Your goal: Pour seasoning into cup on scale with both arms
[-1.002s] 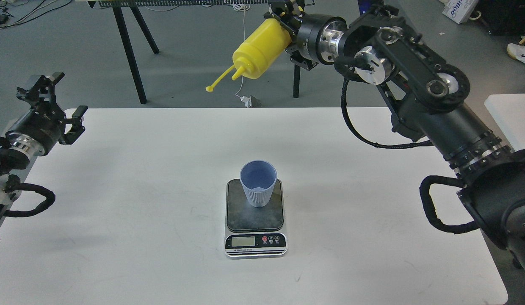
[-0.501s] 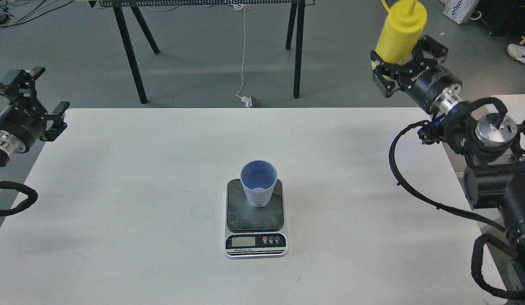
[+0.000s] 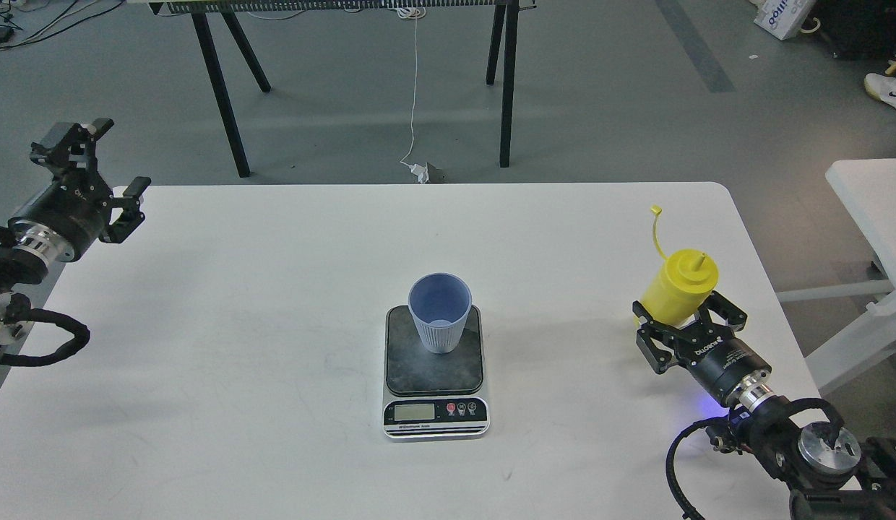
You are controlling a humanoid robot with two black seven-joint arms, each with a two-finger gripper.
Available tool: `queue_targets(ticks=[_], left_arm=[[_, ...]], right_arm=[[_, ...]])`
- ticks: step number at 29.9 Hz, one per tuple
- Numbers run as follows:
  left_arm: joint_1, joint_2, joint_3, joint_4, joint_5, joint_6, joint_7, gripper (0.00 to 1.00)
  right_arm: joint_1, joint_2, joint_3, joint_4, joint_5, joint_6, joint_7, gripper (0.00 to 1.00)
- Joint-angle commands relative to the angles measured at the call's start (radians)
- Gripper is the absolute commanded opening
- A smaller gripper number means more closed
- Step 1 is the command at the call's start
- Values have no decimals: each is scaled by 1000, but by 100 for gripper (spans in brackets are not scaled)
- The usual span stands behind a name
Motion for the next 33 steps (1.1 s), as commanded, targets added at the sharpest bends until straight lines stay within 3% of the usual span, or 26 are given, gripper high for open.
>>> queue_targets(ticks=[1, 6, 11, 13, 16, 26, 33], left_arm=[[1, -1, 3, 1, 0, 0, 0, 100], [1, -1, 14, 0, 0, 0, 0, 100], [1, -1, 14, 1, 0, 0, 0, 100], [1, -1, 14, 1, 0, 0, 0, 100], [1, -2, 14, 1, 0, 0, 0, 100], [0, -5, 14, 0, 0, 0, 0, 100], [-2, -5, 14, 1, 14, 0, 0, 100]], right_arm=[[-9, 3, -25, -2, -1, 0, 0, 16], [-15, 9, -85, -2, -2, 0, 0, 26], [-15, 24, -103, -4, -7, 0, 0, 45], [-17, 24, -105, -2, -7, 0, 0, 70], [-18, 24, -110, -4, -7, 0, 0, 95], [-78, 15, -93, 17, 1, 0, 0, 97], [-182, -81, -88, 137, 4, 0, 0, 97]])
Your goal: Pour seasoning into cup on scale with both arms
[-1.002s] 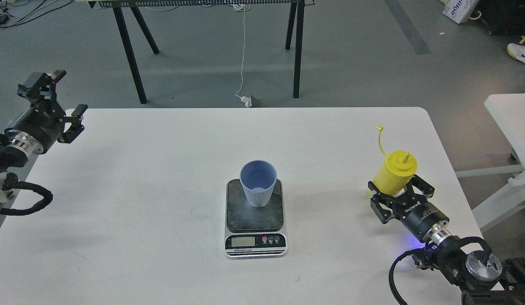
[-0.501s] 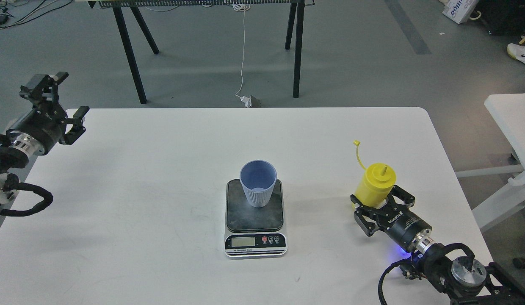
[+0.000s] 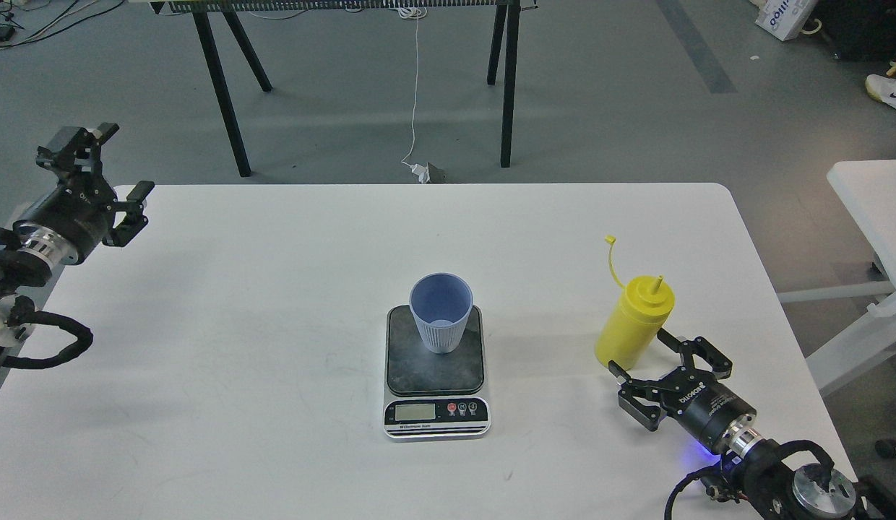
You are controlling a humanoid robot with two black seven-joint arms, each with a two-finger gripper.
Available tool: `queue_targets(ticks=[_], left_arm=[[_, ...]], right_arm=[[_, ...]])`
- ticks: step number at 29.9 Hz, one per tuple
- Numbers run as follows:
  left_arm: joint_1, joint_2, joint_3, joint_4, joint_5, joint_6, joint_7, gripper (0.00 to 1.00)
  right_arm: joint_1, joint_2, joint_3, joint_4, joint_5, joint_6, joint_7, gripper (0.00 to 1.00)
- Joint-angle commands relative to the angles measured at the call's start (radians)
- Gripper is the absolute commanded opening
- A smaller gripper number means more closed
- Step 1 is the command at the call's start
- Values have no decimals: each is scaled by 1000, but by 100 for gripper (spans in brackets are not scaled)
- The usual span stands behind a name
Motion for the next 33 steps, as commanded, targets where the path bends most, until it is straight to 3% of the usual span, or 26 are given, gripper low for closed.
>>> queue_targets(ticks=[1, 6, 10, 20, 33], left_arm=[[-1, 0, 0, 1, 11, 0, 0, 100], [2, -2, 0, 0, 15, 0, 0, 100], [2, -11, 0, 0, 16, 0, 0, 100], [-18, -60, 1, 0, 44, 0, 0, 100], [-27, -57, 0, 0, 42, 0, 0, 100]], right_arm=[[-58, -51, 1, 60, 10, 0, 0, 97], [-107, -184, 27, 216, 49, 0, 0, 97], [-4, -230, 104, 227, 41, 0, 0, 97], [463, -243, -25, -67, 35, 0, 0, 97], [540, -178, -45, -138, 33, 0, 0, 97]])
